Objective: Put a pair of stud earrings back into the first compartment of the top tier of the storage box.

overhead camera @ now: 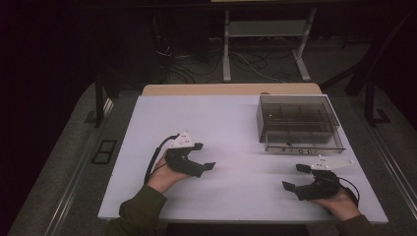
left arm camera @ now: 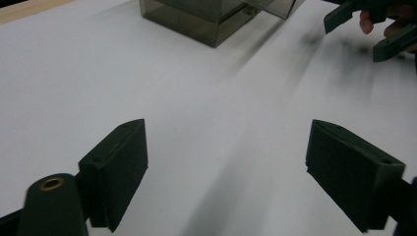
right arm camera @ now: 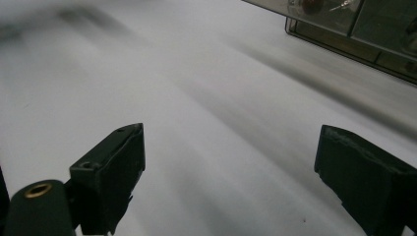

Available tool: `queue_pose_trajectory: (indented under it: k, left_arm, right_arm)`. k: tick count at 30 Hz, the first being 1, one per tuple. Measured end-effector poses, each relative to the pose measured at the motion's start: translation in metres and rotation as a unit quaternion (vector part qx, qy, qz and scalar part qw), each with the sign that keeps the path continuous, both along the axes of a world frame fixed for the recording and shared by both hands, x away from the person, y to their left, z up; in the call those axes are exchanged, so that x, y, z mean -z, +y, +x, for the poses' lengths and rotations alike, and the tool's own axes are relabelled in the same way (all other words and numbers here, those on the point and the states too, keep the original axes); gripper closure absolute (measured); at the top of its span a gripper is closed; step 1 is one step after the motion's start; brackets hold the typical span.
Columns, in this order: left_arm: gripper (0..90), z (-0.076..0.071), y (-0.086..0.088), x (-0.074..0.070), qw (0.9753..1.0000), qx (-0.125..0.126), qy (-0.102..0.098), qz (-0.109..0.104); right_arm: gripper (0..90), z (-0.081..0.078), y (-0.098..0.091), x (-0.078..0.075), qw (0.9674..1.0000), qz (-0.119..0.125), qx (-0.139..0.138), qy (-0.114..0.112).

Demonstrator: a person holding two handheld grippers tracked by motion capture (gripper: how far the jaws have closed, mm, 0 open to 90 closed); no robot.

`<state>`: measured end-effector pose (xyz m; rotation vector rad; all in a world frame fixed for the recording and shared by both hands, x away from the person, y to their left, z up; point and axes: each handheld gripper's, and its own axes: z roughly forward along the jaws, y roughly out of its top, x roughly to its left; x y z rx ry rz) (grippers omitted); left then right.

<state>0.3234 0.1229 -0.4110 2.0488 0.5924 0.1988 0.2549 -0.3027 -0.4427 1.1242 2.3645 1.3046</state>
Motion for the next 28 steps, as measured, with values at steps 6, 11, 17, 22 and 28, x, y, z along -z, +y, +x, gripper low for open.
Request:
queue_pose_trajectory:
  k: [6,11,17,22,28]
  left_arm:
    - [11.4,-0.011,0.016,0.006,0.9999,-0.011,-0.005,0.001]
    - [3.8,-0.019,0.029,0.013,0.9996,-0.027,-0.001,0.002]
    - [0.0,-0.031,0.04,0.016,0.9991,-0.042,0.007,-0.007]
    - [0.0,-0.04,0.046,0.02,0.9989,-0.046,0.012,-0.004]
    - [0.0,-0.039,0.046,0.021,0.9988,-0.045,0.016,0.001]
  right_arm:
    - [11.2,-0.001,0.0,0.0,1.0,0.0,0.001,-0.001]
    - [11.2,-0.001,0.0,0.0,1.0,0.0,0.001,-0.002]
    - [11.2,0.0,-0.001,0.0,1.0,0.0,0.003,-0.001]
    - [11.2,0.0,-0.002,0.0,1.0,-0.001,0.004,0.0]
    - [11.2,0.0,-0.001,0.0,1.0,-0.001,0.003,-0.001]
